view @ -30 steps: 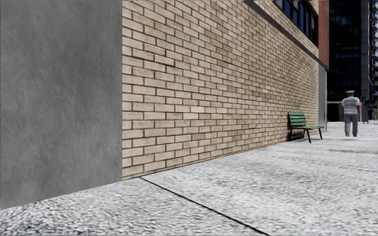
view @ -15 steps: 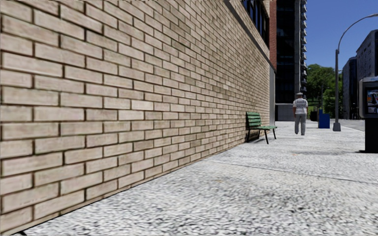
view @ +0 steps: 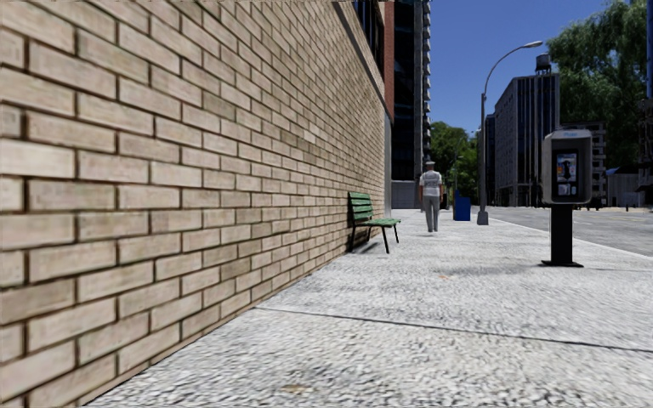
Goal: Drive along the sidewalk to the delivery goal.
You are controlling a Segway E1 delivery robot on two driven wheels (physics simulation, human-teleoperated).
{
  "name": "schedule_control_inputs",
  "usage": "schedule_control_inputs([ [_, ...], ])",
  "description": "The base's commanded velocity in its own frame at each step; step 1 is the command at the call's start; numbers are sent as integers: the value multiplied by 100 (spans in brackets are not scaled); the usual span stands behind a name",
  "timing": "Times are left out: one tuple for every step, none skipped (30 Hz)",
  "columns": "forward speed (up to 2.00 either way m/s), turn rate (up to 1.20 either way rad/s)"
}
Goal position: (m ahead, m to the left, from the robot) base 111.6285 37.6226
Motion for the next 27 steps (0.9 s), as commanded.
schedule_control_inputs([
  [200, -60],
  [200, -60],
  [200, -60],
  [200, -60],
  [200, -60],
  [200, -60],
  [200, -60],
  [200, -60],
  [200, -60],
  [200, -60],
  [200, -60],
  [200, -60],
  [200, -60],
  [200, -60],
  [200, -60],
  [200, -60],
  [200, -60],
  [200, -60],
  [200, -60],
  [200, -60],
  [200, -54],
  [200, 0],
  [200, 0],
  [200, 0],
  [200, 0],
  [200, 0],
  [200, 0],
])
